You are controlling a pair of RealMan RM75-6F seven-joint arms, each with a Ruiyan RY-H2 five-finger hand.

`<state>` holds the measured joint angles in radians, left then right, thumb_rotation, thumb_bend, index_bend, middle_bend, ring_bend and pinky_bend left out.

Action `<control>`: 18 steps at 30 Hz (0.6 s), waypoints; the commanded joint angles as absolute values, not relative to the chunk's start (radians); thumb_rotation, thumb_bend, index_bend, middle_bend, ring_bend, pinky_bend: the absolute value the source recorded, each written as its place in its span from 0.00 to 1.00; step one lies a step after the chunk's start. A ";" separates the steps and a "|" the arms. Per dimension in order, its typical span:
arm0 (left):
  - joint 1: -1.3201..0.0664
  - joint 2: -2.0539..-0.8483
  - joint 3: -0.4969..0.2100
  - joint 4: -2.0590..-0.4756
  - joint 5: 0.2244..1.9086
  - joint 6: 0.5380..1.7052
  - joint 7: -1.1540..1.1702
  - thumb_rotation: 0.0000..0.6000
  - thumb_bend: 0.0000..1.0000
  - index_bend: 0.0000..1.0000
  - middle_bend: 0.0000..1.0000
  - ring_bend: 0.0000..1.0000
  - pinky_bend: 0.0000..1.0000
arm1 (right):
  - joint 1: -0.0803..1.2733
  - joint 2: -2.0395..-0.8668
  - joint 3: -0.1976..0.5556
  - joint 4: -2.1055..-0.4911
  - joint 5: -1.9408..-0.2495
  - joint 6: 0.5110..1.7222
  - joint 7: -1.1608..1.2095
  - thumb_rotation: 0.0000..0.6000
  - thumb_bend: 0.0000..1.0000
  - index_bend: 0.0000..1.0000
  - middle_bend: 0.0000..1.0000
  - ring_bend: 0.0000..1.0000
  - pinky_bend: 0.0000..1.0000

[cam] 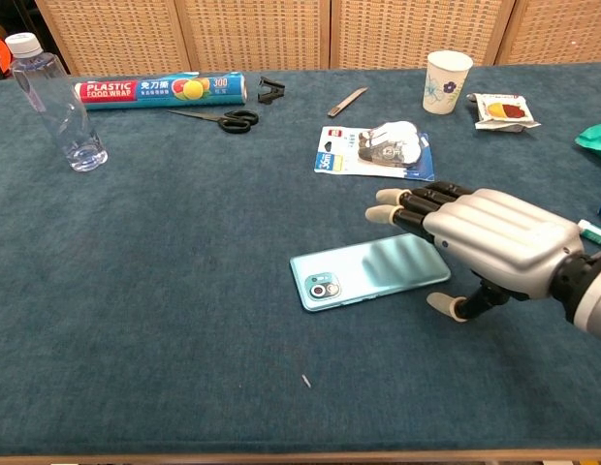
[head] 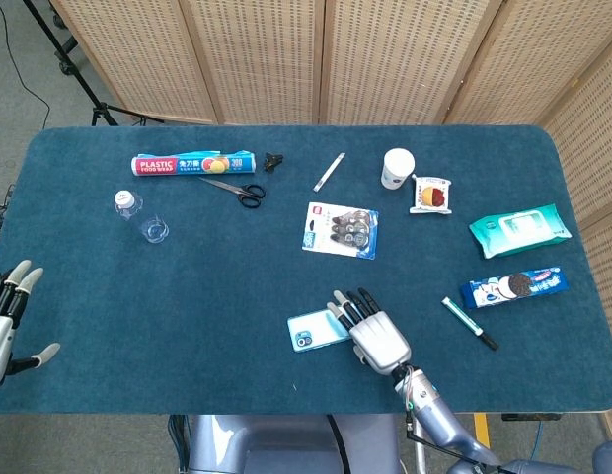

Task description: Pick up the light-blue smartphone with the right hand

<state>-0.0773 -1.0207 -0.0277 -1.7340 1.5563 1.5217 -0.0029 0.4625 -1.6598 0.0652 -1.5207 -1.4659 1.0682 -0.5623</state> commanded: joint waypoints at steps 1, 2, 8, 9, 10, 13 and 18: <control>-0.079 -1.020 -0.029 -1.734 1.552 1.517 -0.003 1.00 0.00 0.00 0.00 0.00 0.00 | 0.469 -1.668 0.065 -1.509 -1.467 1.072 -0.558 1.00 0.39 0.00 0.00 0.00 0.00; -0.080 -1.021 -0.029 -1.734 1.552 1.516 -0.003 1.00 0.00 0.00 0.00 0.00 0.00 | 0.471 -1.672 0.066 -1.505 -1.466 1.072 -0.559 1.00 0.39 0.00 0.00 0.00 0.00; -0.081 -1.021 -0.030 -1.734 1.549 1.514 -0.001 1.00 0.00 0.00 0.00 0.00 0.00 | 0.482 -1.692 0.066 -1.489 -1.457 1.071 -0.564 1.00 0.39 0.00 0.00 0.00 0.00; -0.081 -1.021 -0.030 -1.734 1.549 1.514 -0.002 1.00 0.00 0.00 0.00 0.00 0.00 | 0.483 -1.696 0.066 -1.486 -1.455 1.071 -0.565 1.00 0.39 0.00 0.00 0.00 0.00; -0.081 -1.020 -0.030 -1.734 1.549 1.514 -0.002 1.00 0.00 0.00 0.00 0.00 0.00 | 0.485 -1.700 0.065 -1.482 -1.454 1.072 -0.567 1.00 0.39 0.00 0.00 0.00 0.00; -0.081 -1.020 -0.030 -1.734 1.547 1.513 -0.005 1.00 0.00 0.00 0.00 0.00 0.00 | 0.489 -1.710 0.068 -1.477 -1.446 1.073 -0.568 1.00 0.39 0.00 0.00 0.00 0.00; -0.082 -1.019 -0.031 -1.734 1.545 1.510 -0.004 1.00 0.00 0.00 0.00 0.00 0.00 | 0.498 -1.723 0.072 -1.471 -1.435 1.072 -0.580 1.00 0.39 0.00 0.00 0.00 0.00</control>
<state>-0.0824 -1.0194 -0.0307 -1.7342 1.5454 1.5102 -0.0044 0.4966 -1.7213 0.0710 -1.4720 -1.4363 1.0721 -0.5783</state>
